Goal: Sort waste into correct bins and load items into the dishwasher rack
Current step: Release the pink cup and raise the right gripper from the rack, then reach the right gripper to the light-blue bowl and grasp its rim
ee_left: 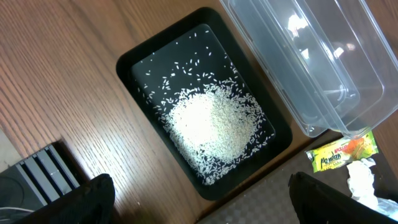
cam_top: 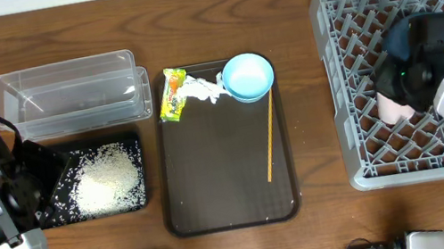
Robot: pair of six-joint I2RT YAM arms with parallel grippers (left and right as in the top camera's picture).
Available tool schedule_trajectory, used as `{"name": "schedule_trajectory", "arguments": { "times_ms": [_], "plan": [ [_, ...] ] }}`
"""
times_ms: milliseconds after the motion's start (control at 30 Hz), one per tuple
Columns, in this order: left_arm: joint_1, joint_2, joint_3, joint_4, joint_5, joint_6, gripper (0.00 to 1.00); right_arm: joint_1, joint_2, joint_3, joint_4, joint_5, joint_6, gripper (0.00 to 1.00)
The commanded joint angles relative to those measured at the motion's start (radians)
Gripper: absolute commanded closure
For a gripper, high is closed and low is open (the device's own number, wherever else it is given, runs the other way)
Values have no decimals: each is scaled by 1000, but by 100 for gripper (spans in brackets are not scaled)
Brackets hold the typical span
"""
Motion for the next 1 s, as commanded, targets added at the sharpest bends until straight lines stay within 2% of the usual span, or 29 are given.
{"name": "schedule_trajectory", "arguments": {
  "times_ms": [0,167,367,433,567,600,633,700,733,767,800,967],
  "plan": [
    [6,-1,12,0,-19,-8,8,-2,-3,90,-79,119,8,99],
    [6,-1,12,0,-19,-8,8,-2,-3,135,-214,177,9,99],
    [6,-1,12,0,-20,-8,8,-2,-13,138,-246,125,8,99],
    [6,-1,12,0,-19,-8,8,0,-31,138,-232,3,-18,99],
    [6,-1,12,0,-20,-8,8,18,-74,138,-105,-464,-249,99],
    [6,-1,12,0,-19,-8,8,29,-82,138,-69,-575,-290,95],
    [6,-1,12,0,-19,-8,8,44,-87,138,-40,-645,-311,91],
    [6,-1,12,0,-19,-8,8,96,-93,138,12,-697,-315,47],
    [6,-1,12,0,-19,-8,8,126,-93,138,26,-693,-315,29],
    [6,-1,12,0,-19,-8,8,160,-93,138,35,-678,-316,4],
    [6,-1,12,0,-19,-8,8,210,-93,138,36,-630,-314,1],
    [6,-1,12,0,-20,-8,8,446,-91,139,10,-287,-275,1]
  ]
}}
